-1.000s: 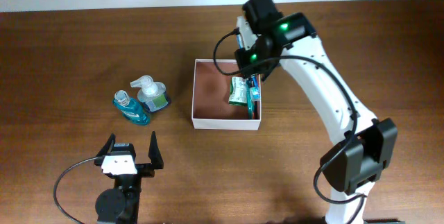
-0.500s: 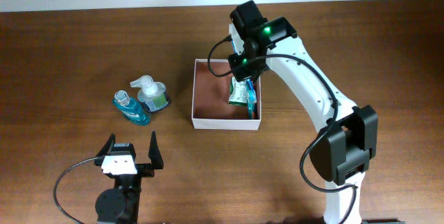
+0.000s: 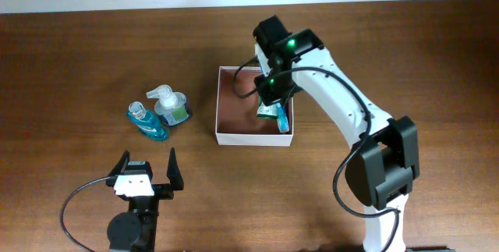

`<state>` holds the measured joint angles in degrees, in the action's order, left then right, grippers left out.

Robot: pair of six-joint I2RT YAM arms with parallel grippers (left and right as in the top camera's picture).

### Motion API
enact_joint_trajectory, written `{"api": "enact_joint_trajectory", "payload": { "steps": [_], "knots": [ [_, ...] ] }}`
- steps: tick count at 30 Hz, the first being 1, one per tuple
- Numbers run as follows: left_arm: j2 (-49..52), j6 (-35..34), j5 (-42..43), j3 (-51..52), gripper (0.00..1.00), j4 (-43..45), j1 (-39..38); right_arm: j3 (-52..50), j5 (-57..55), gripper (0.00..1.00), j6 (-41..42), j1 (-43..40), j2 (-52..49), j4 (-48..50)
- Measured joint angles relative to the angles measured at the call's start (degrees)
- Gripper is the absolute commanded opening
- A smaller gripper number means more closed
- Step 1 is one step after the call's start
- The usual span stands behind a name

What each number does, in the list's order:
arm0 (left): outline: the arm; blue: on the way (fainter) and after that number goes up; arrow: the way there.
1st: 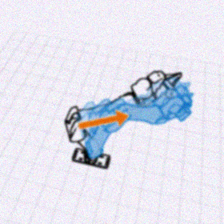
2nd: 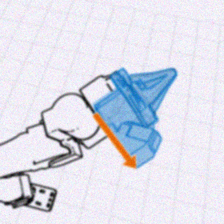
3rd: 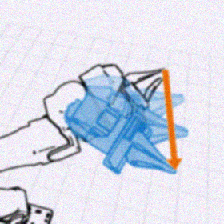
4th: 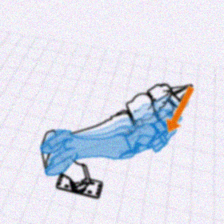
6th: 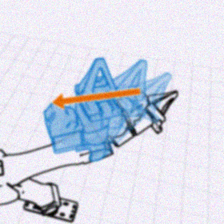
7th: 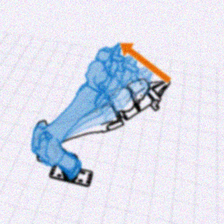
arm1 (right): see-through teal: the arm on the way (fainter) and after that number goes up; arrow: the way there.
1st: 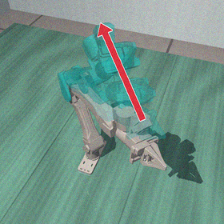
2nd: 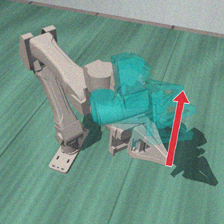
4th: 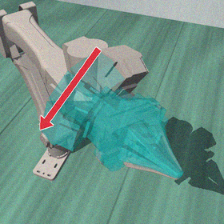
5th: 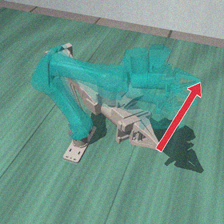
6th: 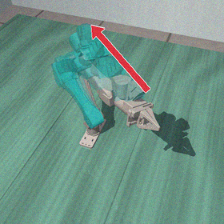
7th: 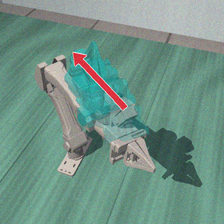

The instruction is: Pack container

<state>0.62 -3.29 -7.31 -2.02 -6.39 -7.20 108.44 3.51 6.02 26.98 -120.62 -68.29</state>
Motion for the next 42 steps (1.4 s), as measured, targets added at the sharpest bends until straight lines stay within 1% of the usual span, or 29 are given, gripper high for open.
{"api": "enact_joint_trajectory", "payload": {
  "steps": [7, 8, 13, 14, 16, 27, 31, 33, 36, 38, 40, 41, 42],
  "knots": [
    [0.0, 0.0, 0.0, 0.0, 0.99, 0.0, 0.0, -2.0, 0.0, 0.06, 0.0, 0.5, 0.0, 0.9],
    [0.0, 0.0, 0.0, 0.0, 0.99, 0.0, 0.0, -2.0, 0.0, 0.09, 0.0, 0.5, 0.0, 0.9],
    [0.0, 0.0, 0.0, 0.0, 0.99, 0.0, 0.0, -2.0, 0.0, 0.11, 0.0, 0.5, 0.0, 0.9],
    [0.0, 0.0, 0.0, 0.0, 0.99, 0.0, 0.0, -2.0, 0.0, 0.15, 0.0, 0.5, 0.0, 0.9],
    [0.0, 0.0, 0.0, 0.0, 0.99, 0.0, 0.0, -2.0, 0.0, 0.17, 0.0, 0.5, 0.0, 0.6],
    [0.0, 0.0, 0.0, 0.0, 0.99, 0.0, 0.0, -1.4, 0.0, 0.18, 0.0, -0.2, 0.0, -0.7],
    [0.0, 0.0, 0.0, 0.0, 0.99, 0.0, 0.0, 3.5, -1.2, 0.19, 0.0, -2.1, 0.0, -3.8],
    [0.0, 0.0, 0.0, 0.0, 0.99, 0.0, 0.0, 7.1, -2.4, 0.22, 0.0, -3.9, 0.1, -5.7],
    [0.0, 0.0, 0.0, 0.0, 0.99, 0.0, 0.0, 13.5, -5.0, 0.23, 0.0, -8.7, 0.8, -8.2],
    [0.0, 0.0, 0.0, 0.0, 0.99, 0.0, 0.0, 16.9, -6.4, 0.42, 0.0, -12.9, 1.5, -9.4],
    [0.0, 0.0, 0.0, 0.0, 0.99, 0.0, 0.0, 19.6, -7.4, 0.82, 0.0, -18.3, 2.2, -9.9],
    [0.0, 0.0, 0.0, 0.0, 0.99, 0.0, 0.0, 20.4, -7.7, 0.99, 0.1, -21.1, 2.4, -9.9],
    [0.0, 0.0, 0.0, 0.0, 0.99, 0.0, 0.0, 20.8, -8.1, 0.99, 0.2, -24.3, 2.6, -9.9]
  ]
}}
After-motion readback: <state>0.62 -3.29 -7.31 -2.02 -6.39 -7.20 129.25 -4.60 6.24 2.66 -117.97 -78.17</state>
